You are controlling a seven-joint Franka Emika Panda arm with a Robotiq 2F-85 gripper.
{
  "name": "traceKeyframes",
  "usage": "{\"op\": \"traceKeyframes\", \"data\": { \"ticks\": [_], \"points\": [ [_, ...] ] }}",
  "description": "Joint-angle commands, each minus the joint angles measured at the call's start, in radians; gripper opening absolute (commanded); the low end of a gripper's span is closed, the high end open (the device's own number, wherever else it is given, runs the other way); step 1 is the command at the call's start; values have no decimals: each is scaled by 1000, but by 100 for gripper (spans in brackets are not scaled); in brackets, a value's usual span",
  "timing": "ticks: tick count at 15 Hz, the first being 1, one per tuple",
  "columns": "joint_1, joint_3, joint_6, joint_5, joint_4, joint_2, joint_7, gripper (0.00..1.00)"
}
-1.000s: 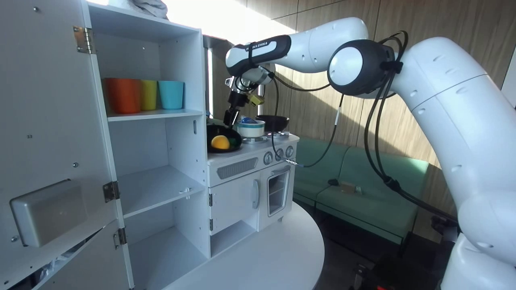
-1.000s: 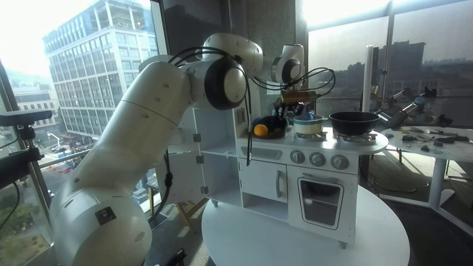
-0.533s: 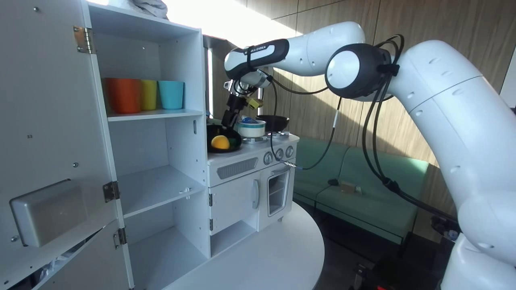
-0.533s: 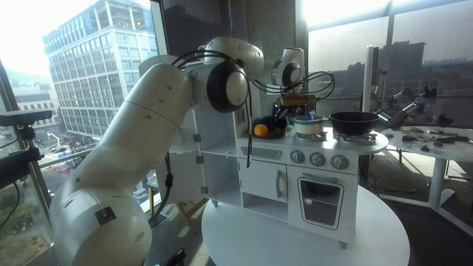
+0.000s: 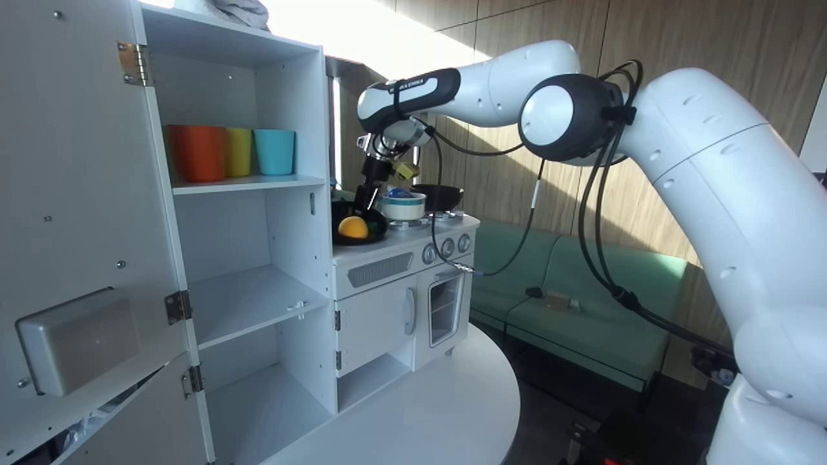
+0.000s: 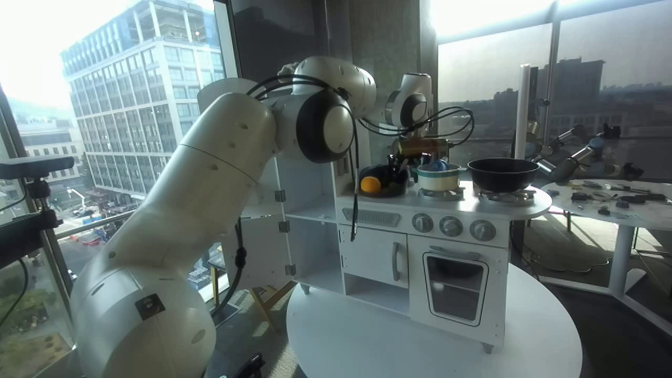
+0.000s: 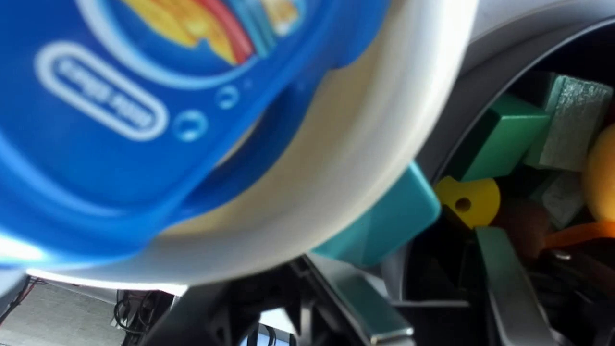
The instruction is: Pour the contents in the bowl on the left into the bowl on the right.
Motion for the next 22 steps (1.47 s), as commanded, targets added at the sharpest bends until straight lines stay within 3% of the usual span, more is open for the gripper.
{"op": "traceKeyframes", "data": {
  "ticks": [1,3,7,8,12,17,22],
  "points": [
    [-9,14,-7,26,43,23,0,33],
    [-12,14,-14,37,41,26,12,18],
    [-20,11,-33,81,47,29,38,7],
    [-23,9,-51,88,54,28,46,12],
    [-30,5,-88,99,75,25,96,15],
    [-40,8,-125,113,107,33,169,14],
    [-78,35,-168,205,121,59,181,13]
  ]
}}
